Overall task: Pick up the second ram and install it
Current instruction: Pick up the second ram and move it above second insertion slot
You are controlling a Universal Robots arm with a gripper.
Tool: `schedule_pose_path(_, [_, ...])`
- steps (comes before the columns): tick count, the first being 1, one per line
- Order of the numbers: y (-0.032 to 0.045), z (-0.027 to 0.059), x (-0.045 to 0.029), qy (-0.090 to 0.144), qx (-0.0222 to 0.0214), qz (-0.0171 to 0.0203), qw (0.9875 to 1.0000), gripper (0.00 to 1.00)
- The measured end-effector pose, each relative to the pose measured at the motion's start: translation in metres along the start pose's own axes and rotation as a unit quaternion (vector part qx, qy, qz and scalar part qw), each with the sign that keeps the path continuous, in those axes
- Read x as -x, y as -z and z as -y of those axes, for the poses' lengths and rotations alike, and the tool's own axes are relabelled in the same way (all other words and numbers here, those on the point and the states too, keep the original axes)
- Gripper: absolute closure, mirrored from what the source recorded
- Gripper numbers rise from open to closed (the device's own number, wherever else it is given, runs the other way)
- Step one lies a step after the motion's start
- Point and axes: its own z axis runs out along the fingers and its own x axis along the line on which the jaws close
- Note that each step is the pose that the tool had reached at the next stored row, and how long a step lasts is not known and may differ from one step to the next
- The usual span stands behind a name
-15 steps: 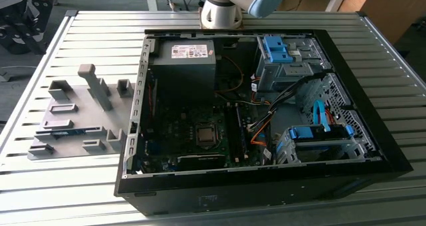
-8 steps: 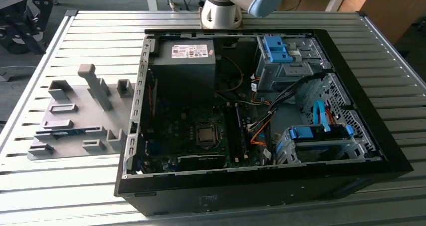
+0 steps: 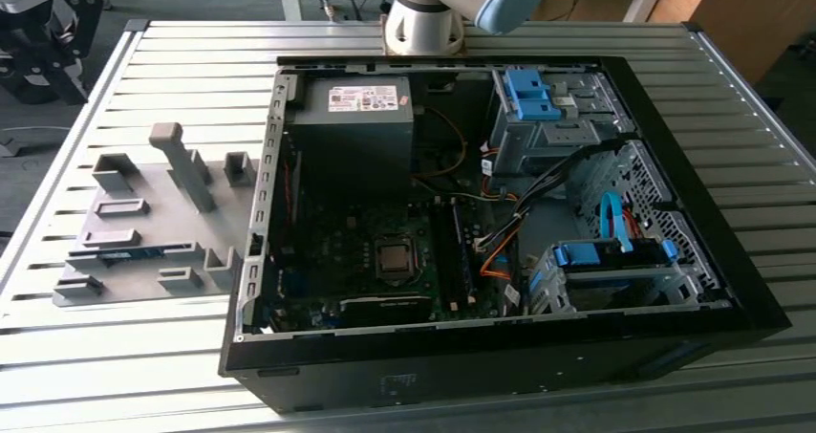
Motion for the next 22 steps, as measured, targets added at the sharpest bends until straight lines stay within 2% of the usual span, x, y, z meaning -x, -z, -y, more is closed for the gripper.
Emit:
schedule_pose_path(6, [-0.0001, 0.0000, 0.0000, 0.044, 0.0010, -0.0016, 0.9990, 0.89])
schedule_pose_path(14, [-0.0002, 0.0000, 0.0000, 0.095, 0.0022, -0.0035, 0.9955, 0.89])
schedule_pose_path(18, [-0.0002, 0.0000, 0.0000, 0.111, 0.0026, -0.0041, 0.9938, 0.89])
schedule_pose_path(22, [-0.0002, 0.0000, 0.0000, 0.116, 0.0027, -0.0043, 0.9933, 0.89])
